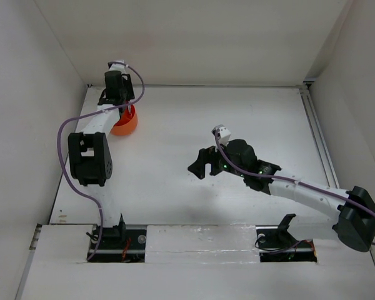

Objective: Sort the stationery into containers
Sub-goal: Place the stationery into the container, then grab a piece of stationery with the right arm, then pass the stationery from the right arm to the left

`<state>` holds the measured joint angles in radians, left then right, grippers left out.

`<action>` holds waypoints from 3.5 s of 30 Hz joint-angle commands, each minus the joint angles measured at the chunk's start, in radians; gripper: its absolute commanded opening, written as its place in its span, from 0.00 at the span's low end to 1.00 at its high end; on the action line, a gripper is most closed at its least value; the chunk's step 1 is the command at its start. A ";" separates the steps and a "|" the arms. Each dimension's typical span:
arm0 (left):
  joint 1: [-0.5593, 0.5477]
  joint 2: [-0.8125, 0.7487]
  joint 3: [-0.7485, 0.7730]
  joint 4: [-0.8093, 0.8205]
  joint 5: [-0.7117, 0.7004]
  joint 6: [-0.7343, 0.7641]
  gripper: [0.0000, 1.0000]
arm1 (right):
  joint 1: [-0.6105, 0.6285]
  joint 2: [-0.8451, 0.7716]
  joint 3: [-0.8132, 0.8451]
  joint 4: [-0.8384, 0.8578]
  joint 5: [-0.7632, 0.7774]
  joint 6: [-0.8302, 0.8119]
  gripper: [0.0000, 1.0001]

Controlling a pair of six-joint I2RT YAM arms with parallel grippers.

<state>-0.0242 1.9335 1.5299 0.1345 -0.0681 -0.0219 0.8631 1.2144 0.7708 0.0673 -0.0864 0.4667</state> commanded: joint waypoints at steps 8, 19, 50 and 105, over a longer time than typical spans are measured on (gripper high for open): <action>-0.042 -0.063 0.038 0.033 0.059 -0.022 0.76 | 0.004 -0.033 0.025 -0.020 0.086 -0.016 0.99; -0.042 -0.156 0.283 -0.162 0.266 -0.174 1.00 | -0.007 -0.010 0.200 -0.653 0.691 0.314 0.99; -0.215 -0.321 0.265 -0.395 0.369 -0.409 1.00 | -0.367 0.168 -0.035 -0.497 0.386 0.294 0.72; -0.577 -0.171 0.191 -0.231 0.829 -0.409 0.94 | -0.384 -0.150 0.271 -0.158 -0.220 -0.016 0.00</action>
<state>-0.5980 1.7649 1.7172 -0.1204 0.7856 -0.4557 0.4656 1.0950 0.9962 -0.1638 -0.2756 0.4431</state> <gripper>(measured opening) 0.947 0.047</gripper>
